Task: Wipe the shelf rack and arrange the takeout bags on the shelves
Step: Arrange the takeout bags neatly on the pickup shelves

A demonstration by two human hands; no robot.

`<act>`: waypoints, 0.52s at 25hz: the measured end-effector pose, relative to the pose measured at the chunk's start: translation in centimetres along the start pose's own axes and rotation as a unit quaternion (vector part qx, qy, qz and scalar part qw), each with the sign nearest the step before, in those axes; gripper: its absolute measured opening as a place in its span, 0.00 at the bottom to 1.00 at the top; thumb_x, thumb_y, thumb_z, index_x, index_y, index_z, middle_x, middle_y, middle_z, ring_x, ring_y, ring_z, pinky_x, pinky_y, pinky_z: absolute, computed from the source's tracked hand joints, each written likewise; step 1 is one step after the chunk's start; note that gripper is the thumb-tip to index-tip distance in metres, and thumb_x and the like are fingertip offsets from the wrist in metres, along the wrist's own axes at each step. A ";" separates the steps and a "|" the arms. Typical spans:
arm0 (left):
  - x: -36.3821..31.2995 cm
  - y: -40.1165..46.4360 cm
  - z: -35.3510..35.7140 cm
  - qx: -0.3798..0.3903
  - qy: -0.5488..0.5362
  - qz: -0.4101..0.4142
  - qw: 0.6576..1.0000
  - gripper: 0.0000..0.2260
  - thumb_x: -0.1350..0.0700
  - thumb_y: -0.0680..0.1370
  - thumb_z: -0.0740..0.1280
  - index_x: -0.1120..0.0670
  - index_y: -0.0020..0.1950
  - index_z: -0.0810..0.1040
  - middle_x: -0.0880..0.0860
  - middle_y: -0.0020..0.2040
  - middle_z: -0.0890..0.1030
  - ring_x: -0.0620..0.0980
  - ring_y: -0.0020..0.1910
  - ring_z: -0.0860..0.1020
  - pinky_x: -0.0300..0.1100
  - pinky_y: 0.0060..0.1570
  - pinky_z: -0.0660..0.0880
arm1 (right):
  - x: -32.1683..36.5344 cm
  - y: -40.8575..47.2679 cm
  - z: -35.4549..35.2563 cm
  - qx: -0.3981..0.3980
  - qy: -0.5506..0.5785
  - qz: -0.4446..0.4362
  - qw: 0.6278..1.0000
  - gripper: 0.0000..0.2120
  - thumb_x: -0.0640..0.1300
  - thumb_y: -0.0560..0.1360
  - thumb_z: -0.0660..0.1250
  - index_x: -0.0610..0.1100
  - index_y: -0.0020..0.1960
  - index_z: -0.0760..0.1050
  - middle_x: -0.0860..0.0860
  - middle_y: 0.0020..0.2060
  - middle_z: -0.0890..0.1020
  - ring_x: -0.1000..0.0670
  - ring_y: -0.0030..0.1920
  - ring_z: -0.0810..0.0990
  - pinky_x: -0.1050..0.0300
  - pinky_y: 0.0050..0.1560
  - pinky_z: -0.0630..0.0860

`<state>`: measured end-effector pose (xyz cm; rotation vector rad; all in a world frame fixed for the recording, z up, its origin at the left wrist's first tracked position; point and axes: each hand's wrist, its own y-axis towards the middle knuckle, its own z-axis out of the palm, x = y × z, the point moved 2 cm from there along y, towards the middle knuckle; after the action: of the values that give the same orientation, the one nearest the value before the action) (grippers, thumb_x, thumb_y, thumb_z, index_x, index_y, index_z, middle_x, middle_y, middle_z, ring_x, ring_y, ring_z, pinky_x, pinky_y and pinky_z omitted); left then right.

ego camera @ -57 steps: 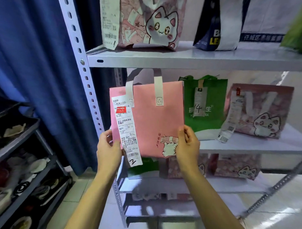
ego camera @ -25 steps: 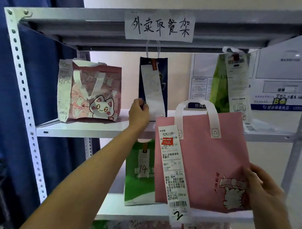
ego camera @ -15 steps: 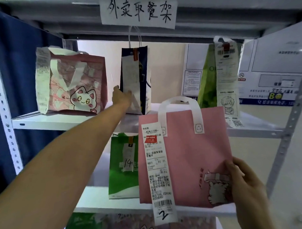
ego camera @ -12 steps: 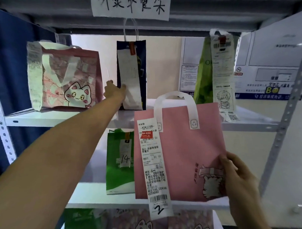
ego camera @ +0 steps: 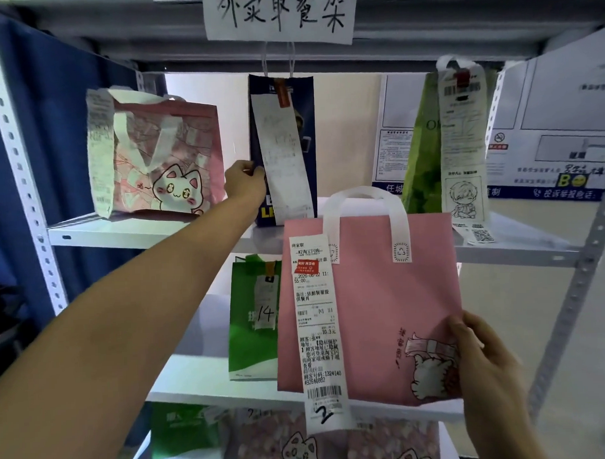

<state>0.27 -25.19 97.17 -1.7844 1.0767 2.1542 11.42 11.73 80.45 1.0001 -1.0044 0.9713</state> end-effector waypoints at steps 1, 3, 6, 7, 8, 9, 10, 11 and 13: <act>-0.2 -0.2 -0.7 -0.007 -0.007 0.002 1.000 0.10 0.59 0.81 0.64 0.57 0.62 0.78 0.50 0.50 0.80 0.48 0.44 0.78 0.36 0.40 0.74 | 0.1 -0.2 0.0 0.003 0.002 0.004 1.000 0.06 0.45 0.81 0.66 0.51 0.51 0.83 0.50 0.41 0.86 0.51 0.38 0.83 0.49 0.44 0.81; -0.6 -0.9 -2.2 -0.018 -0.017 0.006 1.000 0.09 0.59 0.82 0.64 0.58 0.61 0.77 0.47 0.45 0.78 0.43 0.40 0.76 0.32 0.35 0.71 | 0.2 -1.0 -0.1 0.006 0.008 0.008 1.000 0.07 0.47 0.81 0.66 0.51 0.54 0.82 0.47 0.45 0.85 0.47 0.41 0.83 0.47 0.44 0.82; -1.1 -2.4 -4.6 -0.010 -0.028 -0.004 1.000 0.09 0.58 0.82 0.64 0.58 0.61 0.78 0.48 0.45 0.79 0.42 0.39 0.76 0.33 0.36 0.72 | 0.9 -3.0 -0.8 -0.005 0.015 0.005 1.000 0.07 0.47 0.81 0.65 0.51 0.55 0.82 0.49 0.44 0.84 0.52 0.37 0.83 0.55 0.35 0.81; -1.3 -2.9 -5.4 -0.004 -0.030 -0.008 1.000 0.09 0.57 0.82 0.64 0.58 0.61 0.78 0.49 0.47 0.80 0.43 0.39 0.76 0.35 0.37 0.73 | 1.3 -3.8 -1.1 -0.012 0.015 0.003 1.000 0.07 0.46 0.81 0.65 0.51 0.53 0.82 0.50 0.42 0.84 0.55 0.34 0.84 0.58 0.31 0.81; -1.6 -3.6 -6.3 0.001 -0.037 -0.014 0.999 0.09 0.57 0.82 0.64 0.57 0.60 0.79 0.50 0.49 0.81 0.44 0.41 0.77 0.36 0.39 0.74 | 1.8 -4.8 -1.4 -0.021 0.014 0.001 1.000 0.07 0.46 0.81 0.65 0.52 0.50 0.82 0.50 0.41 0.84 0.56 0.33 0.84 0.60 0.29 0.80; -1.8 -4.2 -7.2 0.005 -0.048 -0.020 0.999 0.09 0.57 0.82 0.64 0.57 0.60 0.79 0.51 0.51 0.82 0.45 0.43 0.78 0.37 0.42 0.75 | 2.4 -5.6 -1.7 -0.031 0.012 -0.001 0.999 0.07 0.46 0.81 0.65 0.53 0.49 0.82 0.50 0.42 0.84 0.54 0.35 0.84 0.57 0.32 0.82; -2.0 -4.9 -8.1 0.010 -0.061 -0.023 0.998 0.09 0.57 0.82 0.65 0.57 0.60 0.79 0.52 0.52 0.82 0.46 0.44 0.78 0.38 0.43 0.75 | 3.0 -6.4 -2.0 -0.039 0.007 -0.005 0.999 0.07 0.46 0.81 0.65 0.53 0.49 0.82 0.48 0.44 0.84 0.51 0.39 0.84 0.53 0.39 0.83; -2.4 -5.6 -9.1 0.013 -0.072 -0.022 0.997 0.09 0.58 0.82 0.65 0.57 0.60 0.79 0.53 0.53 0.82 0.46 0.44 0.78 0.37 0.43 0.75 | 3.7 -7.3 -2.3 -0.045 0.000 -0.009 0.999 0.07 0.46 0.81 0.65 0.54 0.49 0.82 0.48 0.46 0.84 0.48 0.42 0.83 0.50 0.43 0.82; -3.2 -7.2 -11.4 0.015 -0.081 -0.020 0.996 0.08 0.58 0.82 0.65 0.57 0.59 0.79 0.53 0.52 0.81 0.46 0.43 0.78 0.37 0.43 0.75 | 5.0 -9.2 -3.0 -0.056 -0.004 -0.018 0.998 0.08 0.47 0.81 0.65 0.55 0.47 0.82 0.49 0.45 0.84 0.48 0.42 0.83 0.52 0.42 0.80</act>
<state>14.07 -25.68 96.51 -1.5729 1.0214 2.2029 21.95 13.15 82.80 0.9271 -1.0319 0.8727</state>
